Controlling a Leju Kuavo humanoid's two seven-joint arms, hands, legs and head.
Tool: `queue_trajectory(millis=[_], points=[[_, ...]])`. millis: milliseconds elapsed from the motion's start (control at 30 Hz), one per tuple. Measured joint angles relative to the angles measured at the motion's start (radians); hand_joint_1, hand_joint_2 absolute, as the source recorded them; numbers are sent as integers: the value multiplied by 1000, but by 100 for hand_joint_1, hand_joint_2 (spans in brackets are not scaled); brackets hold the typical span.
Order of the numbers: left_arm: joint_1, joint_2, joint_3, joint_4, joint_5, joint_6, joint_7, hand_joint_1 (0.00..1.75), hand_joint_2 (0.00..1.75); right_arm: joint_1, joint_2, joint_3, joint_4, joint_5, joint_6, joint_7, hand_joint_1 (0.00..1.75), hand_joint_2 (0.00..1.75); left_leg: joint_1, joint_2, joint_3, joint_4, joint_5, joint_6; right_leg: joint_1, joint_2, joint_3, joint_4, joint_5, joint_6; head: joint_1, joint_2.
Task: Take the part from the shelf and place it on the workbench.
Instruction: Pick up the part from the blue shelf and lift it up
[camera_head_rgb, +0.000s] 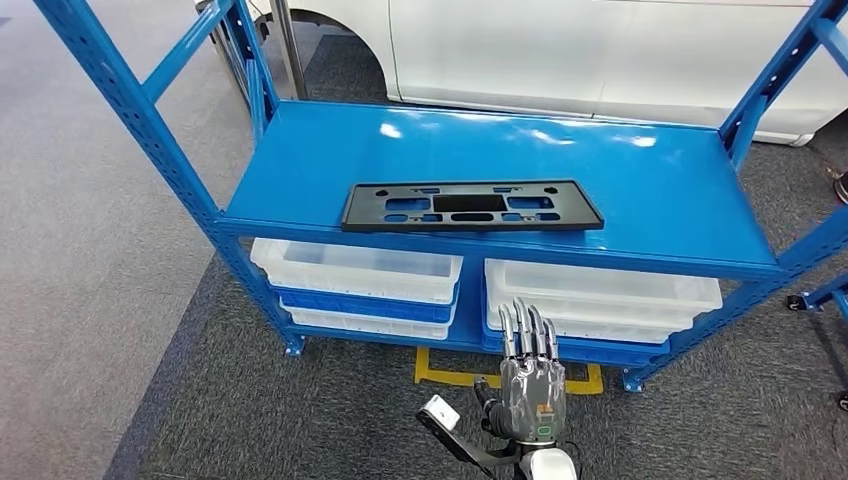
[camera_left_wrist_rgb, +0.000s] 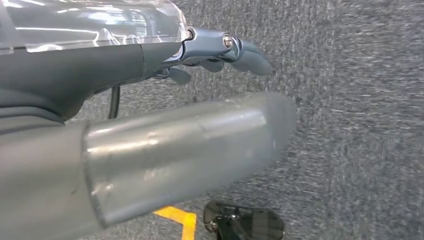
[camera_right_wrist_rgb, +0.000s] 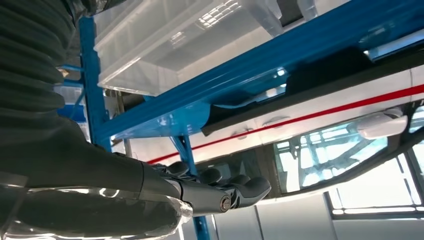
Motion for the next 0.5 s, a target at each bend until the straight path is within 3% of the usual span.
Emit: queue_trajectory(millis=[100, 167, 267, 300, 333, 367, 433, 500], points=[[2, 0, 3, 0, 0, -1, 0, 0, 0, 0, 0, -1, 0, 0, 0, 0, 0, 175, 0, -2, 6, -12, -5, 19, 1, 0, 1, 2, -6, 12, 0, 0], [2, 0, 4, 0, 0, -2, 0, 0, 0, -2, 0, -3, -1, 0, -1, 0, 0, 175, 4, -2, 15, -21, -5, 35, -1, 1, -19, 55, -39, 21, 0, 0], [1, 0, 4, 0, 0, -2, 0, 0, 0, 1, 0, -5, 0, 0, -1, 0, 0, 175, 3, -1, 23, -22, -12, 47, -4, 0, -124, 243, -114, 29, 1, 0], [1, 0, 4, 0, 0, -2, 0, 0, 0, 2, 0, -5, 0, 0, -1, 0, 0, 175, 2, -1, 27, -22, -15, 48, -5, 0, -150, 281, -115, 30, 1, 0], [1, 0, 5, 0, 0, -2, 0, 0, 0, 2, 0, -5, 0, 0, -1, 0, 0, 175, 1, -2, 32, -21, -19, 47, -6, 0, -160, 281, -94, 30, 1, 0], [2, 0, 5, 0, 0, -2, 0, 0, 0, 3, 0, -5, 0, 0, -1, 0, 0, 175, 1, -3, 38, -21, -24, 45, -6, 0, -146, 239, -55, 27, 1, 0], [1, -1, 5, 0, 0, -3, 0, 0, 0, 2, 0, -6, 1, 0, -1, 0, 0, 175, -1, -6, 53, -20, -36, 39, -3, 0, -93, 108, 25, 18, 1, 0], [1, -1, 5, 0, 0, -4, 0, 0, 0, 1, 0, -6, 1, 0, -1, 0, 0, 175, -4, -6, 59, -19, -45, 30, 3, 0, -58, 28, 47, 9, 1, 0]])
